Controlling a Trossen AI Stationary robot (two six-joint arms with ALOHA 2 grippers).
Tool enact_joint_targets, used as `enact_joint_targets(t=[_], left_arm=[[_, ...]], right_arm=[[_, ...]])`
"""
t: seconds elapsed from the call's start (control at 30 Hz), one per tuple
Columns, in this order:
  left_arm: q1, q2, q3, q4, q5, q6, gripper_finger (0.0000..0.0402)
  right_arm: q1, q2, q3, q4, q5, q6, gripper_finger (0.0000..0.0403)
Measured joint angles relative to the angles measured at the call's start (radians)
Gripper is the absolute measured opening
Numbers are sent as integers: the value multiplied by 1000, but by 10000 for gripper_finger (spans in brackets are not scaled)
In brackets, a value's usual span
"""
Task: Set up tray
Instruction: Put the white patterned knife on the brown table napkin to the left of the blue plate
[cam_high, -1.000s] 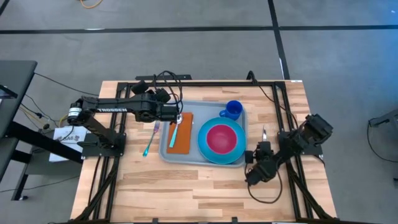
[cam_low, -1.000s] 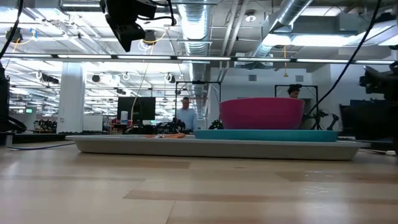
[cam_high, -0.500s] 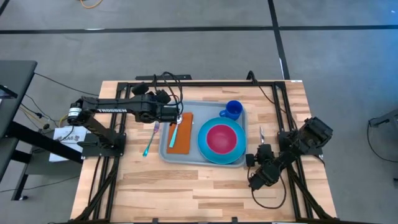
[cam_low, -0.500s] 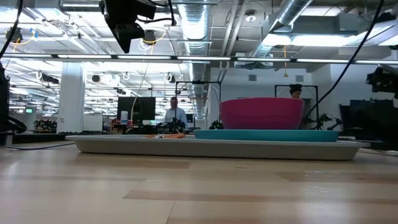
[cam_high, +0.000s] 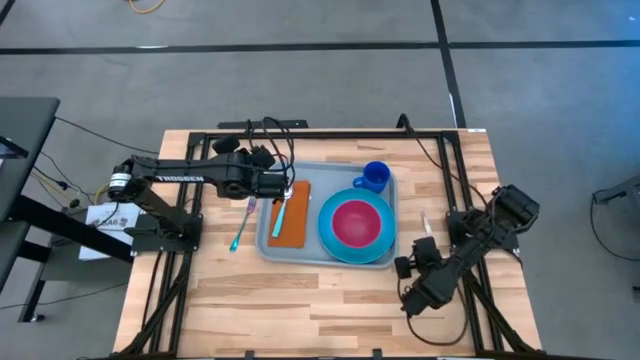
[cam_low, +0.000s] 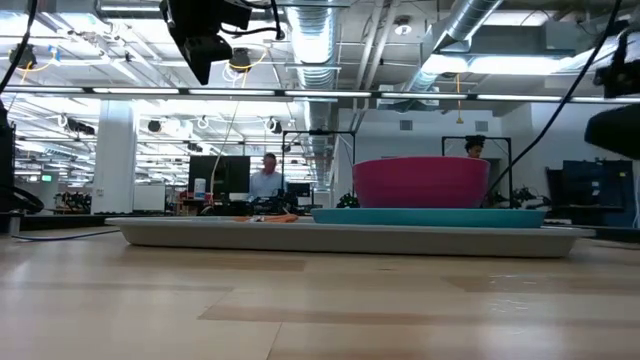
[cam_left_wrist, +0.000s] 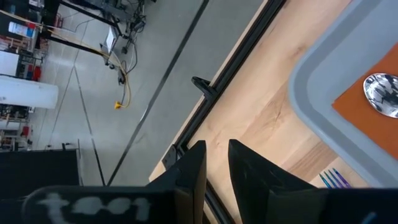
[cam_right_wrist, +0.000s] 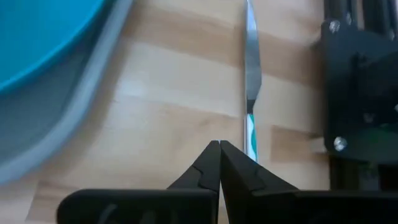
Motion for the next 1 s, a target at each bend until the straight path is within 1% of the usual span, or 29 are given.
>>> enact_joint_targets(t=[0.17, 0.3, 0.43, 0.57, 0.7, 0.77, 0.83, 0.93, 1.0], left_arm=[[0, 0, 0, 0, 3, -2, 59], [-2, 0, 0, 0, 36, -1, 59], [-5, 0, 0, 0, 39, -4, 59], [-8, 0, 0, 0, 50, -19, 59], [-10, 0, 0, 0, 52, -20, 59], [-10, 0, 0, 0, 59, -20, 59], [-10, 0, 0, 2, 59, -20, 59], [-10, 0, 0, 21, 59, -20, 59], [-10, 0, 0, 24, 59, -20, 59]], right_arm=[[16, -9, 2, -60, 11, 0, 2], [40, 12, 1, -61, -30, -86, 16], [58, 16, 0, -43, -52, -138, 48], [79, 16, -15, -44, -40, -140, 87], [109, 11, -63, -40, -27, -142, 124], [121, -18, -90, -42, -25, -170, 140], [125, -78, -118, -40, -19, -184, 153], [122, -205, -167, -6, 50, -235, 159], [115, -304, -215, 23, 65, -265, 157]])
